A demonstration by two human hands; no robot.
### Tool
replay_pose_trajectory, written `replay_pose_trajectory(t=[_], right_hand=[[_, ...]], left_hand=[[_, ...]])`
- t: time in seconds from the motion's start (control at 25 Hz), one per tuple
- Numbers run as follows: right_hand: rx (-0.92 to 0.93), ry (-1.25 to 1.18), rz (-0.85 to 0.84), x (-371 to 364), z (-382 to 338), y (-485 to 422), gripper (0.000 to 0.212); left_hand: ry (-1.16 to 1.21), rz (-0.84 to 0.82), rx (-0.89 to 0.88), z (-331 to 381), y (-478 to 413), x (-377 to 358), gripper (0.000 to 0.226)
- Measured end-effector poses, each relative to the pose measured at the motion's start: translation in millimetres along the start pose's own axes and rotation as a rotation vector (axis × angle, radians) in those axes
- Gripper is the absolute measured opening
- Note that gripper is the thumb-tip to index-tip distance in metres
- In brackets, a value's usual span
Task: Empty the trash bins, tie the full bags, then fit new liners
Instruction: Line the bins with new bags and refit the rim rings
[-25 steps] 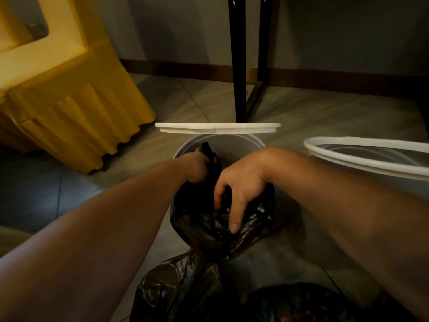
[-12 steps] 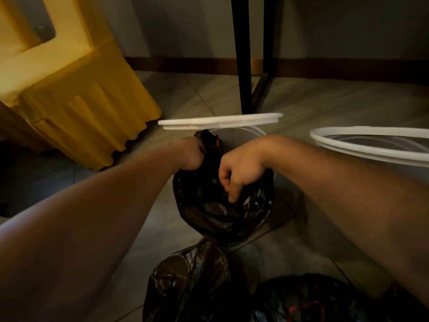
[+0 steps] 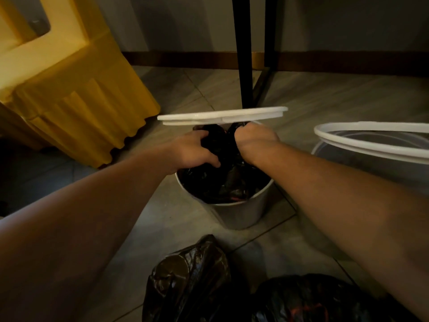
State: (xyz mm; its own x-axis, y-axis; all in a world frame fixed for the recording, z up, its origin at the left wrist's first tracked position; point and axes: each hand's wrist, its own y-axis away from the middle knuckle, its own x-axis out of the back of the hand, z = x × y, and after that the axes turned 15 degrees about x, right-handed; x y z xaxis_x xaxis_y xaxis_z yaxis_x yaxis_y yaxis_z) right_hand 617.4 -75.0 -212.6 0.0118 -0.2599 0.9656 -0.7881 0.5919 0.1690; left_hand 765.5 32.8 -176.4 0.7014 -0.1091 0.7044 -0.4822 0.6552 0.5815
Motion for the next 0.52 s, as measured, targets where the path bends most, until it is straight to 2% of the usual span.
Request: replay_pose_trajectory(t=[0.08, 0.16, 0.24, 0.32, 0.4, 0.52], right_hand=[[0.019, -0.013, -0.034, -3.4, 1.8, 0.9, 0.036], [0.118, -0.048, -0.174, -6.6, -4.2, 8.5, 0.034], [0.218, -0.061, -0.33, -5.2, -6.5, 13.3, 0.034], [0.248, -0.105, -0.341, 7.1, -3.4, 15.2, 0.04], [0.261, -0.121, -0.252, 20.6, 0.5, 18.0, 0.038], [0.215, -0.012, -0.051, 25.7, 0.1, 27.9, 0.013]], left_hand=[[-0.271, -0.033, -0.056, 4.1, 0.2, -11.6, 0.099], [-0.53, 0.043, -0.132, 4.7, -3.3, -30.1, 0.073], [-0.613, 0.02, -0.098, 4.4, -5.2, -44.1, 0.042], [-0.636, -0.02, -0.03, 1.7, -6.5, -49.7, 0.033], [-0.591, 0.041, -0.006, -0.1, -5.8, -41.0, 0.027], [-0.321, 0.176, 0.072, -6.7, 2.7, -20.5, 0.016]])
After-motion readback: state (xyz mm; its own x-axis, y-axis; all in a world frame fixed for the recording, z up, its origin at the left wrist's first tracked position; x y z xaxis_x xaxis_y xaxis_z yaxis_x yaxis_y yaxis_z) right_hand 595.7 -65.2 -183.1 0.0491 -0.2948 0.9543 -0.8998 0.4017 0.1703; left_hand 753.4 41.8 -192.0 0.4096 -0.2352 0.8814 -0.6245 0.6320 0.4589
